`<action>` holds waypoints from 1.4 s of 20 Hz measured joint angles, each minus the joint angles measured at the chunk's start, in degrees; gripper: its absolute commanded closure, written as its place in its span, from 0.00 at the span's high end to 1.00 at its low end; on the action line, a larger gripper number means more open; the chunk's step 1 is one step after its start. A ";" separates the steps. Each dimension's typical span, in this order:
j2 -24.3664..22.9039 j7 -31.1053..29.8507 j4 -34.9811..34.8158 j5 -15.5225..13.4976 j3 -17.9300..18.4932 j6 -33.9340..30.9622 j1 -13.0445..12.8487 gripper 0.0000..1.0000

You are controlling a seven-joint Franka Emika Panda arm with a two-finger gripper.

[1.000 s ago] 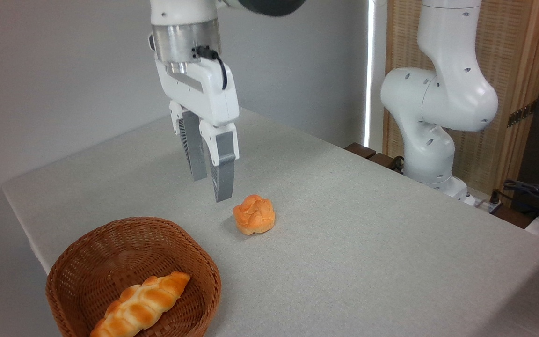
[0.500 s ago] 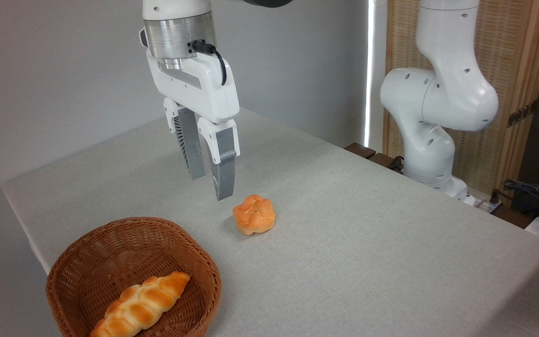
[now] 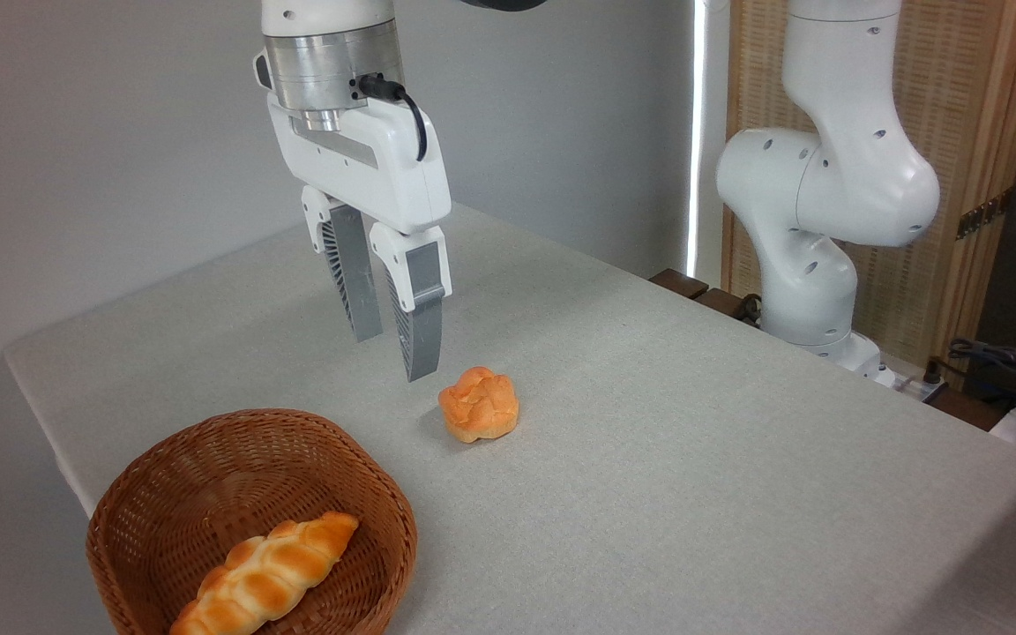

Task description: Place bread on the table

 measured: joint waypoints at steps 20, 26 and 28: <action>0.31 -5.46 2.13 -3.52 0.09 -3.73 1.47 1.00; 0.33 -5.71 2.13 -3.59 0.09 -3.78 1.47 1.00; 0.33 -5.74 2.13 -3.59 0.47 -3.79 1.42 1.00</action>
